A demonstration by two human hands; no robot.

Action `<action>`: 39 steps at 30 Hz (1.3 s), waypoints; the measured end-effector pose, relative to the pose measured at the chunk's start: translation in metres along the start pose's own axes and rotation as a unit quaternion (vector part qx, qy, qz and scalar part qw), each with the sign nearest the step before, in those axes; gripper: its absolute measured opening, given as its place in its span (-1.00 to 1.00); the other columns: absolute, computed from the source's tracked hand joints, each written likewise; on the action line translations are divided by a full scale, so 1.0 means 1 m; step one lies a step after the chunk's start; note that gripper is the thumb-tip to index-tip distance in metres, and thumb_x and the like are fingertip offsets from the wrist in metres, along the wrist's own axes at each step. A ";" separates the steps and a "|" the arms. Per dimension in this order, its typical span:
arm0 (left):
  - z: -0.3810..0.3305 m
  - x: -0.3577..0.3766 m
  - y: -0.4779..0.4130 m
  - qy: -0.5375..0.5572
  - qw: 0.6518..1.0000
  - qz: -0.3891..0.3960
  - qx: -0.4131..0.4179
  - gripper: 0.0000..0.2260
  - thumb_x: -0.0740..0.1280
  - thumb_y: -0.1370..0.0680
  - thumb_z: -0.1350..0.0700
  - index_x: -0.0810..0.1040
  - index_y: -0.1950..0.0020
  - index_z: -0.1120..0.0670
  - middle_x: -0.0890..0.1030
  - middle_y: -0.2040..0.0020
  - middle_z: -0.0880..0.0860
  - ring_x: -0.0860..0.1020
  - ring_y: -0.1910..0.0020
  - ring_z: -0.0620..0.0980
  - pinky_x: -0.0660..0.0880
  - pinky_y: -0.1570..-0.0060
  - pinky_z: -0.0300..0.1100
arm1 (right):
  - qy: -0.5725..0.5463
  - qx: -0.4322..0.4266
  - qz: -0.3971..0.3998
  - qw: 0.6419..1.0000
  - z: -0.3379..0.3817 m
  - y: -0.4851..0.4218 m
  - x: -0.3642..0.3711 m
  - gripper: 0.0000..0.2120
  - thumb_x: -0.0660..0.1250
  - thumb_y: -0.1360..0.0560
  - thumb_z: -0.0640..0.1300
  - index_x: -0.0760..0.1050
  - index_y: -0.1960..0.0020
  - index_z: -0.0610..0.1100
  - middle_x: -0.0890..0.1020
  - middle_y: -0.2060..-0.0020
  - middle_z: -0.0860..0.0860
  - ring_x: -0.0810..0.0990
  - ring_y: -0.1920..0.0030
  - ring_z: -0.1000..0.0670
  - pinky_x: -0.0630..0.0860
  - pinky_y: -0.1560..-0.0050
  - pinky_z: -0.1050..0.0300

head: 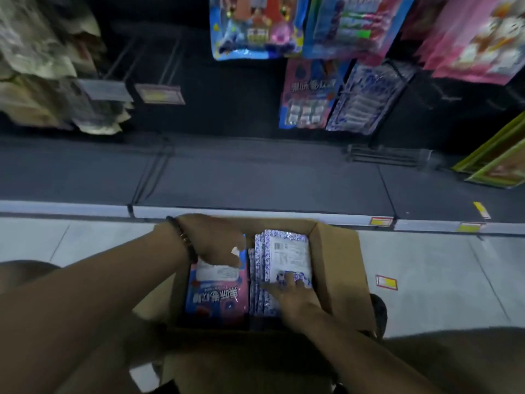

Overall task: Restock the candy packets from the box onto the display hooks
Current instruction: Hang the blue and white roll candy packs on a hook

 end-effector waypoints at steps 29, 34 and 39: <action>0.005 -0.012 0.005 -0.023 1.000 -0.006 -0.006 -0.59 0.24 -0.68 -0.17 0.59 -0.33 0.10 0.64 -0.29 0.07 0.59 -0.23 0.10 0.51 -0.20 -0.04 | -0.015 0.007 -0.150 0.989 -0.007 0.058 -0.136 0.03 0.24 -0.40 -0.61 0.07 -0.69 0.08 0.64 0.00 -0.12 0.65 0.22 -0.09 0.54 0.35 0.10; 0.009 -0.025 0.008 0.043 0.996 -0.072 -0.022 -0.49 0.36 -0.61 -0.21 0.41 -0.48 -0.02 0.54 -0.41 0.03 0.54 -0.30 0.06 0.49 -0.26 -0.08 | -0.123 0.023 -0.221 0.967 -0.041 0.083 -0.213 -0.66 0.33 -0.68 -0.15 0.46 -0.43 0.02 0.69 -0.13 -0.11 0.65 -0.15 -0.19 0.59 -0.05 -0.07; -0.011 -0.037 0.015 0.202 0.960 -0.196 0.014 -0.13 0.48 -0.52 -0.24 0.15 -0.68 0.03 0.28 -0.64 0.05 0.27 -0.60 0.04 0.26 -0.58 -0.01 | -0.284 -0.119 -0.250 0.918 -0.040 0.120 -0.234 -0.93 0.42 -0.65 -0.06 0.68 -0.03 0.02 0.76 0.06 0.01 0.72 -0.02 -0.01 0.63 -0.12 -0.08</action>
Point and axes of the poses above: each hand's wrist, its own y-axis away from the middle knuckle, its own x-axis out of the palm, z = x × y, the point moved 4 cm from there along -y, towards the middle knuckle
